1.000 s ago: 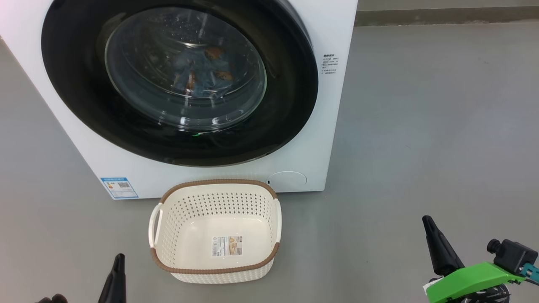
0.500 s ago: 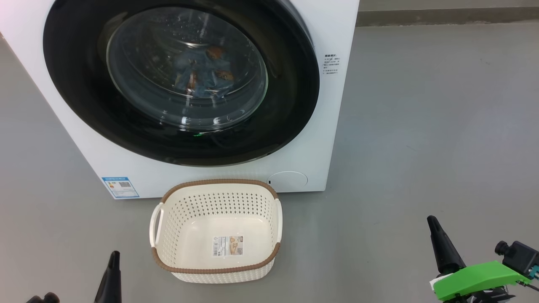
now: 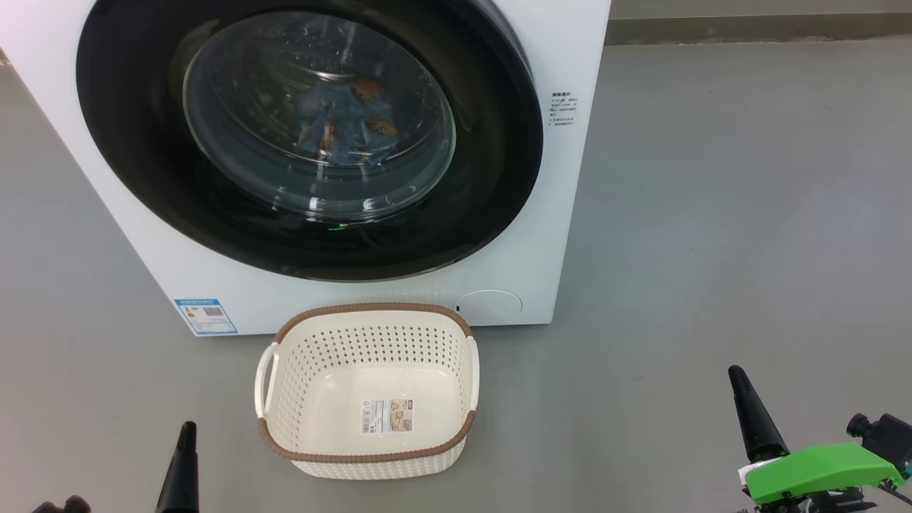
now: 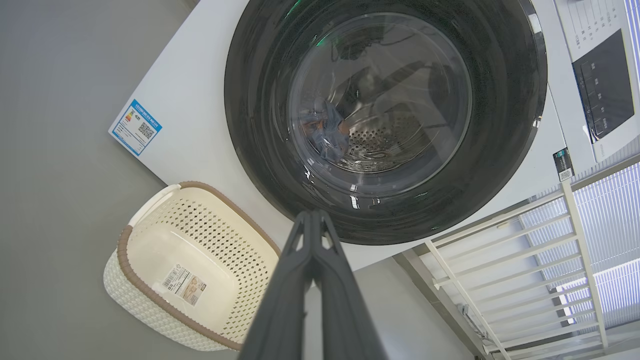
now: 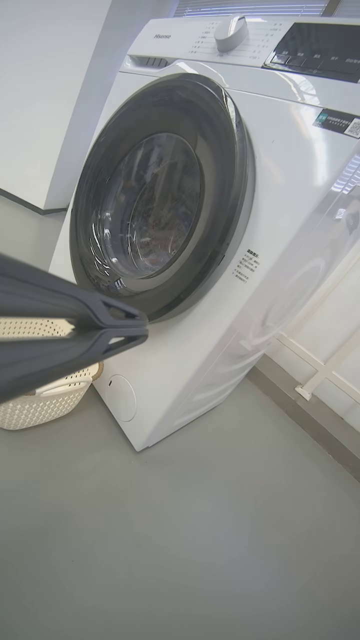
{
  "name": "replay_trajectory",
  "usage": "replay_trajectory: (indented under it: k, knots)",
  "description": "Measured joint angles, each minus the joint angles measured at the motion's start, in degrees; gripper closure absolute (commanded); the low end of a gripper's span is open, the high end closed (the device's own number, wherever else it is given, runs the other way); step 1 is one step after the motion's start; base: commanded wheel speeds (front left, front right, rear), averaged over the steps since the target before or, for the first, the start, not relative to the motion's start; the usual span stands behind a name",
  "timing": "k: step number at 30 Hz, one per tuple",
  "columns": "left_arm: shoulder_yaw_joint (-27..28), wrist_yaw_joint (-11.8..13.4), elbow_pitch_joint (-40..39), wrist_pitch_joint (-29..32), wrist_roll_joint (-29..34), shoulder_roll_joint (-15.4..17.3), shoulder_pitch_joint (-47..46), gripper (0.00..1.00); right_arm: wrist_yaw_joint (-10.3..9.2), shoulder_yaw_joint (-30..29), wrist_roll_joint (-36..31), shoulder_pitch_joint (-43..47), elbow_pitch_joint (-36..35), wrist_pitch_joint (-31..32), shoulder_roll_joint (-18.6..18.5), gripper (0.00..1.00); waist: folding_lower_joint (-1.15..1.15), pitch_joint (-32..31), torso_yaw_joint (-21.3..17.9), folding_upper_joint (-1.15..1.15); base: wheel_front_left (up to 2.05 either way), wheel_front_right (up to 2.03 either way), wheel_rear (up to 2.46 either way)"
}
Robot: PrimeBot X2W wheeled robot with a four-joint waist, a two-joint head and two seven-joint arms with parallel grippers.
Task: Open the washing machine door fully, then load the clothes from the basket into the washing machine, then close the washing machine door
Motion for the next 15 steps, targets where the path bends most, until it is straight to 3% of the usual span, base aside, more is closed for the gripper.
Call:
replay_trajectory:
  k: [15]
  knots:
    - [1.55,0.00,0.67,2.48,-7.39,-0.82,-1.12,1.00,-0.03,-1.69,7.75,-0.01,-0.02,2.52,1.07,1.00,0.00,-0.03,0.22,0.00,0.00,0.00,0.00]
